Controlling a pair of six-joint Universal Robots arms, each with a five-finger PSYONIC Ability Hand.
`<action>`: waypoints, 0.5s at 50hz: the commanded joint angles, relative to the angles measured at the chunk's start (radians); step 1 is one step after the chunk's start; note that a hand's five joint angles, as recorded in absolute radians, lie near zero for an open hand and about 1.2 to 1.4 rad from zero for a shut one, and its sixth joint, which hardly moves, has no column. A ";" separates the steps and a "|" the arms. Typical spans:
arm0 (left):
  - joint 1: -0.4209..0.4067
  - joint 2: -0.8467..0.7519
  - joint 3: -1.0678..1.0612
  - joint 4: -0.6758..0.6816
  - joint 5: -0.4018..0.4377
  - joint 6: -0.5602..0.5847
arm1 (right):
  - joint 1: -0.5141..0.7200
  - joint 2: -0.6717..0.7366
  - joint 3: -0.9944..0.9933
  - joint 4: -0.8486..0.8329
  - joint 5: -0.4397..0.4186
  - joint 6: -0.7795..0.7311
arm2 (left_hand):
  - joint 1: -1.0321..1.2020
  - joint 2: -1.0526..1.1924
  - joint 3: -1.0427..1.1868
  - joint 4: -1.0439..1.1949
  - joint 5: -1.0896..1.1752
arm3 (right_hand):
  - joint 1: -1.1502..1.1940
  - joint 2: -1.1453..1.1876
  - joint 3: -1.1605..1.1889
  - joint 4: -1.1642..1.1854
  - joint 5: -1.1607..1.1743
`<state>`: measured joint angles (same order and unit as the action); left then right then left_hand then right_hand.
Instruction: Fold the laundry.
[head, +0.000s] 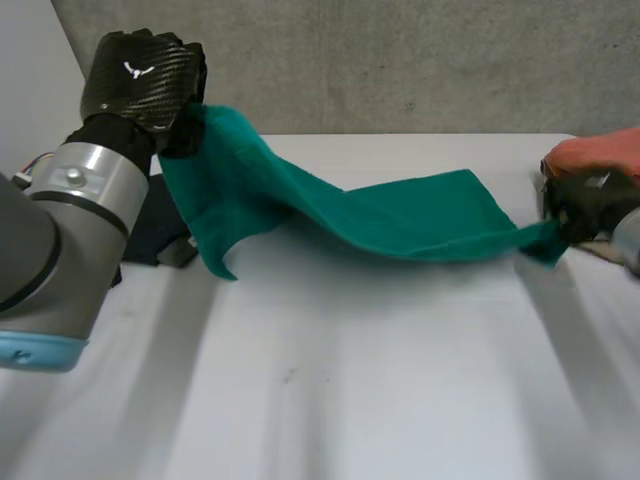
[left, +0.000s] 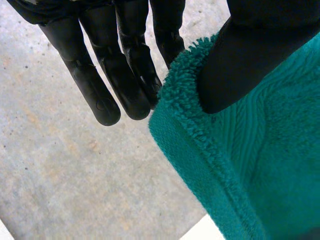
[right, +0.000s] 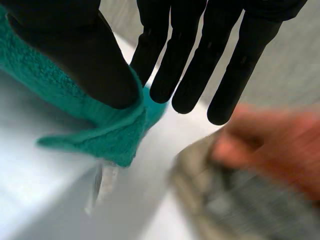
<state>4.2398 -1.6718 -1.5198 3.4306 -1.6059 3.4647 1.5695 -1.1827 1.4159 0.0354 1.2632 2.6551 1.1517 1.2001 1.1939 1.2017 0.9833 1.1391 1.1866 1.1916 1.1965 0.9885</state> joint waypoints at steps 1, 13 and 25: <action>0.023 0.101 -0.045 -0.285 0.001 0.013 | -0.023 -0.291 -0.166 0.397 0.004 -0.285 | 0.245 0.196 0.202 0.195 0.238 | 0.257 0.210 0.205 0.200 0.233; 0.022 0.101 -0.157 -0.485 0.011 0.025 | 0.021 -0.261 -0.155 0.595 0.086 -0.517 | 0.245 0.196 0.202 0.195 0.238 | 0.257 0.210 0.205 0.200 0.233; 0.032 -0.330 0.176 -0.278 -0.005 0.211 | 0.090 0.103 -0.282 0.273 0.229 -0.523 | 0.245 0.196 0.202 0.195 0.238 | 0.257 0.210 0.205 0.200 0.233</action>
<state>4.2660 -1.8223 -1.5697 3.0496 -1.6025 3.5859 1.6408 -1.2120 1.2224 0.4955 1.4585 2.1268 1.1517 1.2001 1.1940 1.2017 0.9833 1.1391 1.1866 1.1919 1.1990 0.9887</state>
